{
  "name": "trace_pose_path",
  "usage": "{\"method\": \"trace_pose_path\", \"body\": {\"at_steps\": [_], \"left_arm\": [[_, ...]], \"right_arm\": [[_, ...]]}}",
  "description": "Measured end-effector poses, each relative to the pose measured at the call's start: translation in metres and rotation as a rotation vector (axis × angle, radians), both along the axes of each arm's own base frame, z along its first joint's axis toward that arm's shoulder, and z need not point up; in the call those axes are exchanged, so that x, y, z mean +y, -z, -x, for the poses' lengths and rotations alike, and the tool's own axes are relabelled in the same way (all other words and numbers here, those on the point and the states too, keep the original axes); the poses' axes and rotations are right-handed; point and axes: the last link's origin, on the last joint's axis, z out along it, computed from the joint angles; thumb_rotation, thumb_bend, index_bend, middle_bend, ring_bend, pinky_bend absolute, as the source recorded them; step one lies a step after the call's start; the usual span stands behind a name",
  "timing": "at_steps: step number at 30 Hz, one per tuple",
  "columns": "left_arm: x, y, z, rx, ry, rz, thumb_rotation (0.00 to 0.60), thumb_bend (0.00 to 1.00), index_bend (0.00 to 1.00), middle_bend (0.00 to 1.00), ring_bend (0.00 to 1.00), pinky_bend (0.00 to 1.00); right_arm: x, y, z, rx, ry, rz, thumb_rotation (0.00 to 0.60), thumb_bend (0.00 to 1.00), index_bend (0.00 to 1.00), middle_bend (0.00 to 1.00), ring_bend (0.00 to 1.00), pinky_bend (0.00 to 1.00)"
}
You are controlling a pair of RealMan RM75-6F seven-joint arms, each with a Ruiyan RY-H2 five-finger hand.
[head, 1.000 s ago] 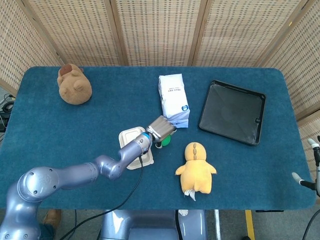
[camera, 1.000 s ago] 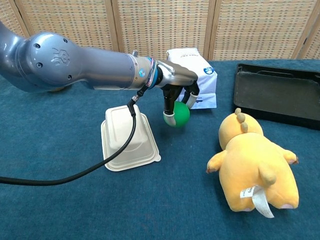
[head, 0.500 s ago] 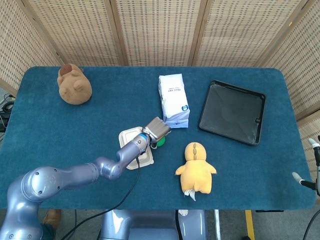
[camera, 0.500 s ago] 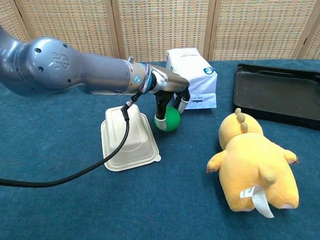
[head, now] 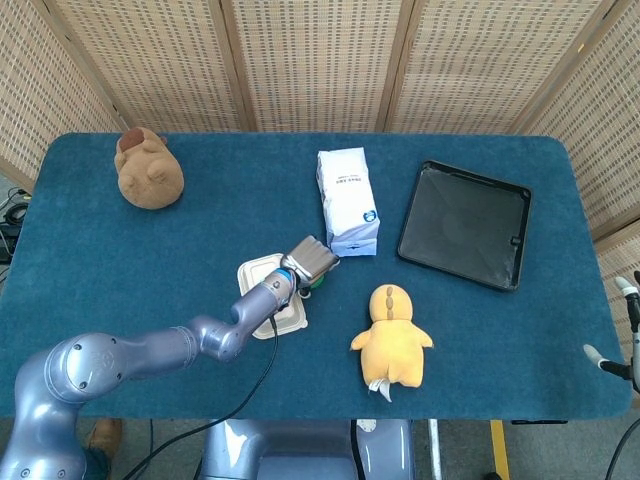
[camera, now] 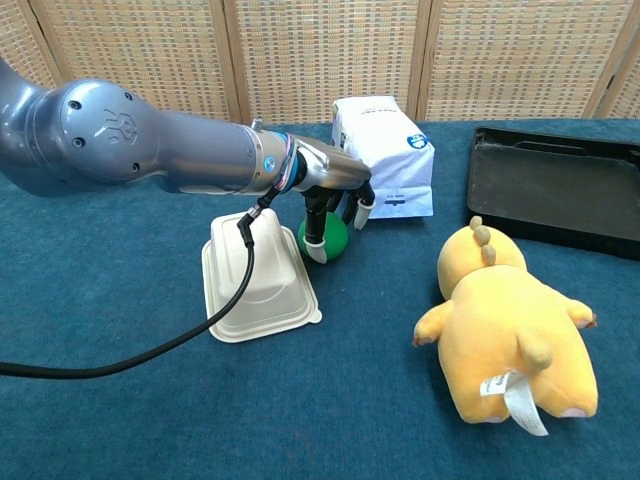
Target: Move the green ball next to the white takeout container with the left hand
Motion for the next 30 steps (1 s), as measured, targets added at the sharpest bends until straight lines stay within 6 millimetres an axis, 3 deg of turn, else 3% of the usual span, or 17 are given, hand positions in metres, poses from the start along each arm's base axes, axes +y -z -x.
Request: {"method": "trace_pose_path", "body": {"at_steps": [12, 19, 26, 28, 30], "left_arm": [[-0.003, -0.007, -0.003, -0.020, -0.013, 0.006, 0.600, 0.14, 0.29, 0.30, 0.30, 0.25], [-0.004, -0.027, -0.006, -0.086, -0.021, -0.007, 0.600, 0.14, 0.29, 0.28, 0.29, 0.25], [-0.005, -0.068, -0.003, -0.195, -0.019, -0.047, 0.600, 0.08, 0.24, 0.24, 0.27, 0.23], [-0.002, -0.090, 0.003, -0.225, -0.010, -0.097, 0.600, 0.05, 0.15, 0.18, 0.21, 0.18], [-0.001, -0.110, 0.015, -0.255, -0.007, -0.161, 0.600, 0.02, 0.03, 0.06, 0.07, 0.08]], "right_arm": [[0.001, -0.001, -0.001, -0.002, -0.005, 0.002, 0.600, 0.00, 0.11, 0.00, 0.00, 0.00], [0.002, -0.001, -0.003, -0.004, -0.011, 0.003, 0.600, 0.00, 0.11, 0.00, 0.00, 0.00], [0.004, -0.001, -0.005, -0.005, -0.022, 0.002, 0.600, 0.00, 0.11, 0.00, 0.00, 0.00], [0.005, -0.001, -0.006, -0.005, -0.027, 0.002, 0.600, 0.00, 0.11, 0.00, 0.00, 0.00], [0.006, 0.000, -0.007, -0.005, -0.033, -0.002, 0.600, 0.00, 0.11, 0.00, 0.00, 0.00]]}}
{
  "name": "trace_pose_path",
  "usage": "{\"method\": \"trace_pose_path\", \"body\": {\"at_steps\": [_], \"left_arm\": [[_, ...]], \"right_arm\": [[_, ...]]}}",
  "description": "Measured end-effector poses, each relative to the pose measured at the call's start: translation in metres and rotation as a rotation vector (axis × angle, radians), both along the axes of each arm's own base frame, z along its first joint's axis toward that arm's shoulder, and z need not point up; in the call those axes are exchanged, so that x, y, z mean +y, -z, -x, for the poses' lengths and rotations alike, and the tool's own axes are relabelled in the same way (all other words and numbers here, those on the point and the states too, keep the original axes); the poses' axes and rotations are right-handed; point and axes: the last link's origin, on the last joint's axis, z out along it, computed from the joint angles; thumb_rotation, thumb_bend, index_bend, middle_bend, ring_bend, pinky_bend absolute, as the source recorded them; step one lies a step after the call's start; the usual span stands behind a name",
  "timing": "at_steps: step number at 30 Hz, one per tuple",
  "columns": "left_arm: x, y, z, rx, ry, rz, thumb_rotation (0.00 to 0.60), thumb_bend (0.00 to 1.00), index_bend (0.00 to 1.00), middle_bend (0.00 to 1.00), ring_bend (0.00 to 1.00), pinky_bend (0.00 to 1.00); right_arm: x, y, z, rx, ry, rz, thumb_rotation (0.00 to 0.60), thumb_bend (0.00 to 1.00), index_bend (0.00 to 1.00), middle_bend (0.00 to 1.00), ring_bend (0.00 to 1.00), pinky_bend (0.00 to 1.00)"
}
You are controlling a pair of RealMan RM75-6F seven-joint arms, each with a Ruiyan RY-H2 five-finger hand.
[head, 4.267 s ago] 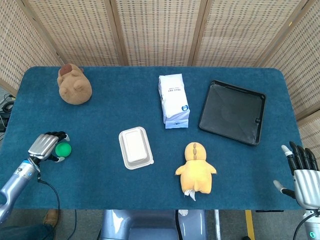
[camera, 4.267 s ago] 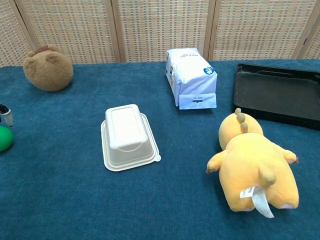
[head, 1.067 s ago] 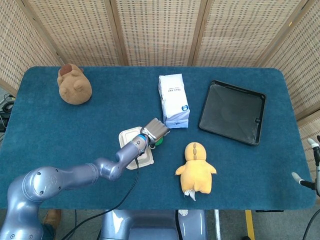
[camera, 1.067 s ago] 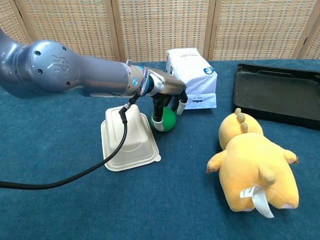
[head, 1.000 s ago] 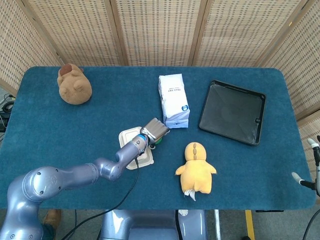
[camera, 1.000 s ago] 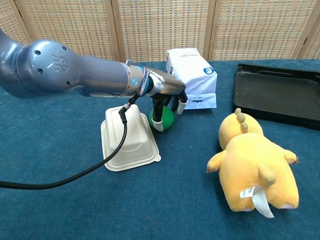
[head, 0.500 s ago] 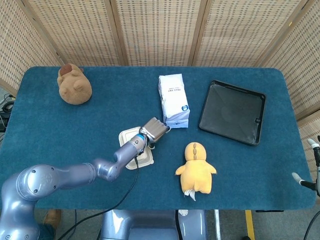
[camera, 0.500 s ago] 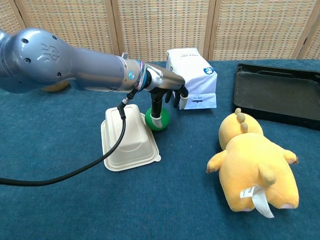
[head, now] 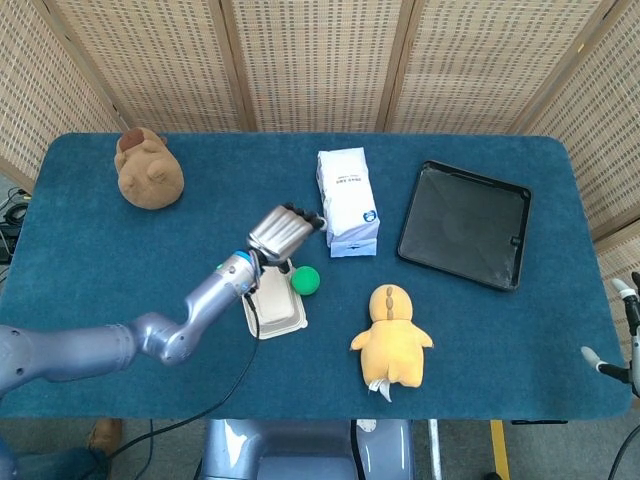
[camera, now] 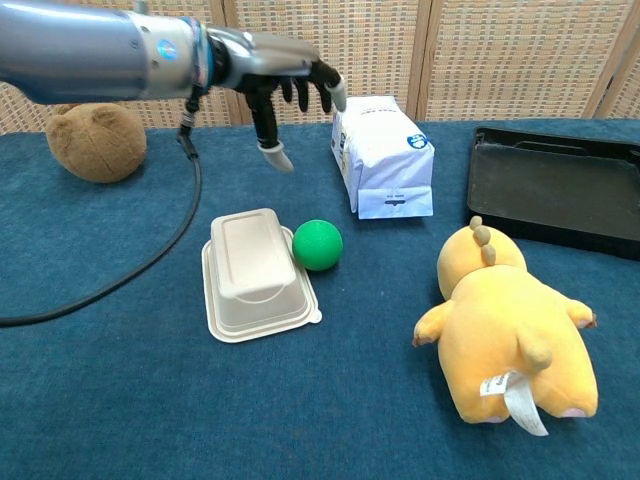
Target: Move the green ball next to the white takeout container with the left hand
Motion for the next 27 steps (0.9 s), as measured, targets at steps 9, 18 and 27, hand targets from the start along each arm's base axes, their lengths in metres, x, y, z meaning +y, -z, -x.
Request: {"method": "trace_pose_path", "body": {"at_steps": [9, 18, 27], "left_arm": [[-0.034, -0.087, 0.106, -0.120, -0.161, -0.265, 0.600, 0.00, 0.00, 0.00, 0.00, 0.00], [-0.114, -0.134, 0.211, -0.221, -0.358, -0.403, 0.600, 0.00, 0.00, 0.00, 0.00, 0.00], [-0.186, -0.143, 0.270, -0.247, -0.466, -0.409, 0.600, 0.00, 0.00, 0.00, 0.00, 0.00]], "right_arm": [[0.003, 0.004, -0.005, -0.003, -0.027, -0.023, 0.600, 0.00, 0.11, 0.00, 0.00, 0.00], [0.004, 0.008, -0.009, -0.007, -0.046, -0.042, 0.600, 0.00, 0.11, 0.00, 0.00, 0.00], [0.006, 0.009, -0.009, 0.004, -0.055, -0.049, 0.600, 0.00, 0.11, 0.00, 0.00, 0.00]]}}
